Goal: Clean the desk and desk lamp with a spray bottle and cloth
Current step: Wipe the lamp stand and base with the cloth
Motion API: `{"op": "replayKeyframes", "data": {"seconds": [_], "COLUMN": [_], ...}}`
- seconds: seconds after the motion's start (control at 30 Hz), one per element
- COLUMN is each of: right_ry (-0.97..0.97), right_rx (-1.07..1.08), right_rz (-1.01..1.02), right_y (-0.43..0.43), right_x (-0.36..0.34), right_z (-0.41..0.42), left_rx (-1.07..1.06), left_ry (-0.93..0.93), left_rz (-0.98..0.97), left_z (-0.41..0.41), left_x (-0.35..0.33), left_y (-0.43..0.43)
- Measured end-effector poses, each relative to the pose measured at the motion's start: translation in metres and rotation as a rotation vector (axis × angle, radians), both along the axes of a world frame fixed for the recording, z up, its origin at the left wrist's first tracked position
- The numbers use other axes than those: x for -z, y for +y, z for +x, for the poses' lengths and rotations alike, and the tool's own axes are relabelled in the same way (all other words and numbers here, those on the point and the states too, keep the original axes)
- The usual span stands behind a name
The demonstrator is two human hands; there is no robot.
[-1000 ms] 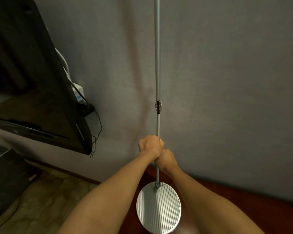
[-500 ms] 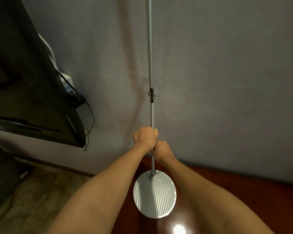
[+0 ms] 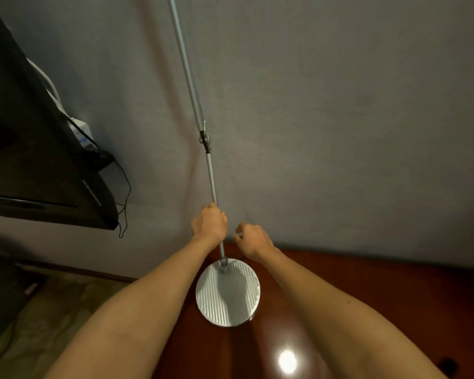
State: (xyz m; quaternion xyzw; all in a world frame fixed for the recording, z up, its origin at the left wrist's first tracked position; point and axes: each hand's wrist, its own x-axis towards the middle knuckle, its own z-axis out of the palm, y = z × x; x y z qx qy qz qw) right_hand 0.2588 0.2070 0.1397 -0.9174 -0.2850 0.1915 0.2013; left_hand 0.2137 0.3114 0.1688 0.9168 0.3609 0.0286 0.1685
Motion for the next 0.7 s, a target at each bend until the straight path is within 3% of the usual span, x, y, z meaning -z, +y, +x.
{"op": "replayKeyframes", "data": {"seconds": [0.13,0.47,0.6,0.7], "right_ry": [-0.002,0.008,0.028,0.061], "right_rx": [0.008,0.158,0.239,0.310], "right_rz": [0.002,-0.079,-0.165,-0.244], "right_y": [-0.028,-0.168,-0.243,-0.297], "right_x": [-0.003,-0.005,-0.009,-0.013], "right_z": [-0.002,0.026,0.039,0.048], "left_rx": [0.004,0.369,0.581,0.854], "left_ry": [0.061,0.055,0.048,0.155], "left_rz": [-0.010,-0.019,-0.088,-0.132], "left_z": [-0.003,0.004,0.004,0.002], "left_x": [-0.003,0.021,0.023,0.019], "left_y": [-0.032,-0.185,-0.260,-0.312]}}
